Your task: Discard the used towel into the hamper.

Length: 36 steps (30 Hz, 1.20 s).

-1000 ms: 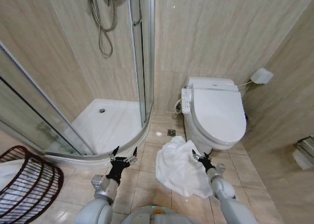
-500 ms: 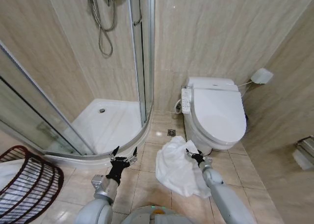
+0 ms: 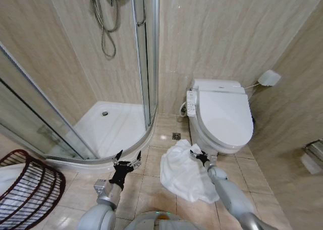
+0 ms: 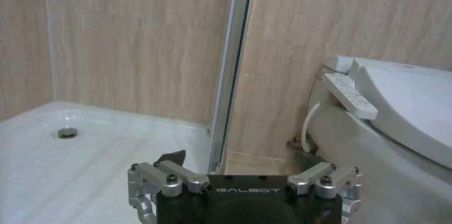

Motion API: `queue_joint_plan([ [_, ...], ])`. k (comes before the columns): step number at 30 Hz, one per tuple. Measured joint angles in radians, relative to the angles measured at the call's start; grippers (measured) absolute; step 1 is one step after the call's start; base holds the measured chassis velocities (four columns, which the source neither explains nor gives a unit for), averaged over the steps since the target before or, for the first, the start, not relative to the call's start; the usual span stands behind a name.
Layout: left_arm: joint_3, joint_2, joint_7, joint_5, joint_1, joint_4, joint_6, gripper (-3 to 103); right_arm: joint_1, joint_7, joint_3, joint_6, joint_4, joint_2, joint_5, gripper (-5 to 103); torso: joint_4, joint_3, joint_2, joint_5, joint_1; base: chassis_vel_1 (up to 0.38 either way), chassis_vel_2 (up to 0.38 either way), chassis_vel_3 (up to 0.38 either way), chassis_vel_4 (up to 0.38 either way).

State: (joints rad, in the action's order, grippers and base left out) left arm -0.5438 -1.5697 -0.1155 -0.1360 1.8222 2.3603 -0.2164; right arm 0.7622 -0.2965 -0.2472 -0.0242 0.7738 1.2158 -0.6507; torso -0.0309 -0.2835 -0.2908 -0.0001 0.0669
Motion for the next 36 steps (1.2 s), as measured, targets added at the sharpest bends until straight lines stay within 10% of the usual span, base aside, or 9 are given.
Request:
queue_joint_plan([
  [21,0.000,0.000,0.000,0.000,0.000,0.000,0.000,100,-0.083,0.110,0.011,0.169,-0.208,0.144,0.143,103,0.0000,0.000,0.000,-0.0001,0.000,0.000,0.000,0.000,0.000],
  [36,0.000,0.000,0.000,0.000,0.000,0.000,0.000,100,-0.026,0.075,0.012,0.141,-0.169,0.152,0.204,56,0.0001,0.000,0.000,0.0000,0.000,0.000,0.000,0.000,0.000],
])
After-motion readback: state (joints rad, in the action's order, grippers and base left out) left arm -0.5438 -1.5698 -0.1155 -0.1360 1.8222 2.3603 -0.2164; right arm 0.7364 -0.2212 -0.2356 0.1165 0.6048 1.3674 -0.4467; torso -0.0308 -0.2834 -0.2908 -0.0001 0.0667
